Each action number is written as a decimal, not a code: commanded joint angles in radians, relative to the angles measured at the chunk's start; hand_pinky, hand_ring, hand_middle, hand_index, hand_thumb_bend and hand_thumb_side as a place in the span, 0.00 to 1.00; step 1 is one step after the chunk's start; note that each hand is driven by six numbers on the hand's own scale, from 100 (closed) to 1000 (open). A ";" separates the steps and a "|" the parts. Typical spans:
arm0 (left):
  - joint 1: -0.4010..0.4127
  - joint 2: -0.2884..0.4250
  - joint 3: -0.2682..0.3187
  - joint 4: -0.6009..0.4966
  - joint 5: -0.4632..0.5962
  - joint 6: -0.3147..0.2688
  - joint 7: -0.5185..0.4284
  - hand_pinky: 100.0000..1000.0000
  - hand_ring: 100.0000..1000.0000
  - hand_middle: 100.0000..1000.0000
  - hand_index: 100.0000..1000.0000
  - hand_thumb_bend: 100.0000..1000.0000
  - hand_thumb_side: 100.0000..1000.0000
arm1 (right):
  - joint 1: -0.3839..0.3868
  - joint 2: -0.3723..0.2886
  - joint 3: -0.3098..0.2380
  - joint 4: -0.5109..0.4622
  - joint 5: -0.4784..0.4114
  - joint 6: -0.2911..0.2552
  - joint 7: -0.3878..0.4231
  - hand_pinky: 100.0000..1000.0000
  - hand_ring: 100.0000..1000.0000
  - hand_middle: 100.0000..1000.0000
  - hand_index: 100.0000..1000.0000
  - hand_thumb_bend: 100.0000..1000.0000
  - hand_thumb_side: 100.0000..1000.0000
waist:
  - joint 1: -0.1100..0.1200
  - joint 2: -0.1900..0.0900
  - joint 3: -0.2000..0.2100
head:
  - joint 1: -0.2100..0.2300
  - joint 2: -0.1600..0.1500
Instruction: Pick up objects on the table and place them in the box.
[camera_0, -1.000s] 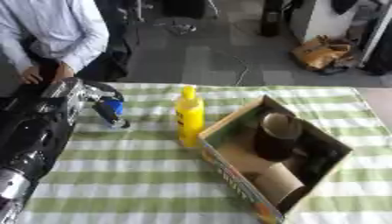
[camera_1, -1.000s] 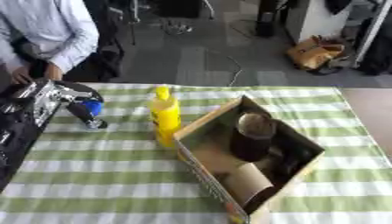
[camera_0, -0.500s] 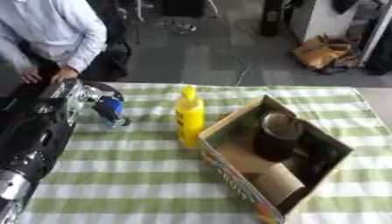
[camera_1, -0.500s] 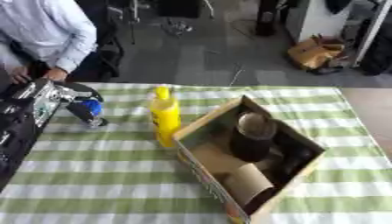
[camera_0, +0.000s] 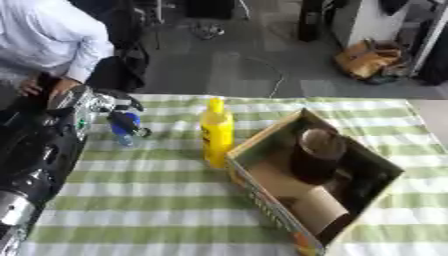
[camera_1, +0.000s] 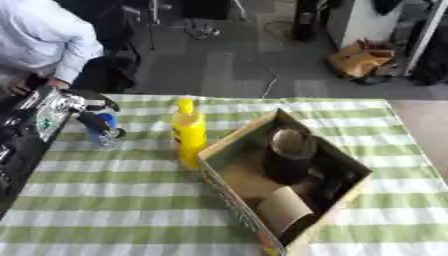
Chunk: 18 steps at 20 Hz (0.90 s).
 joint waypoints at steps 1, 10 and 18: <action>-0.031 0.049 0.004 -0.027 -0.039 0.006 0.002 1.00 1.00 1.00 1.00 0.42 0.60 | -0.010 -0.007 0.002 -0.018 -0.008 -0.006 -0.009 0.81 0.80 0.62 0.52 0.00 1.00 | -0.001 -0.020 -0.002 | 0.002 -0.007; -0.034 0.057 0.016 -0.031 -0.094 0.003 0.028 1.00 1.00 1.00 1.00 0.42 0.61 | -0.010 -0.007 0.004 -0.018 -0.012 -0.006 -0.009 0.81 0.80 0.62 0.53 0.00 1.00 | -0.001 -0.016 -0.001 | 0.007 -0.011; -0.026 0.062 0.024 -0.018 -0.128 0.012 0.047 1.00 1.00 1.00 1.00 0.41 0.61 | -0.011 -0.007 0.003 -0.018 -0.016 -0.005 -0.009 0.81 0.80 0.62 0.52 0.00 1.00 | -0.005 -0.012 -0.005 | 0.013 -0.018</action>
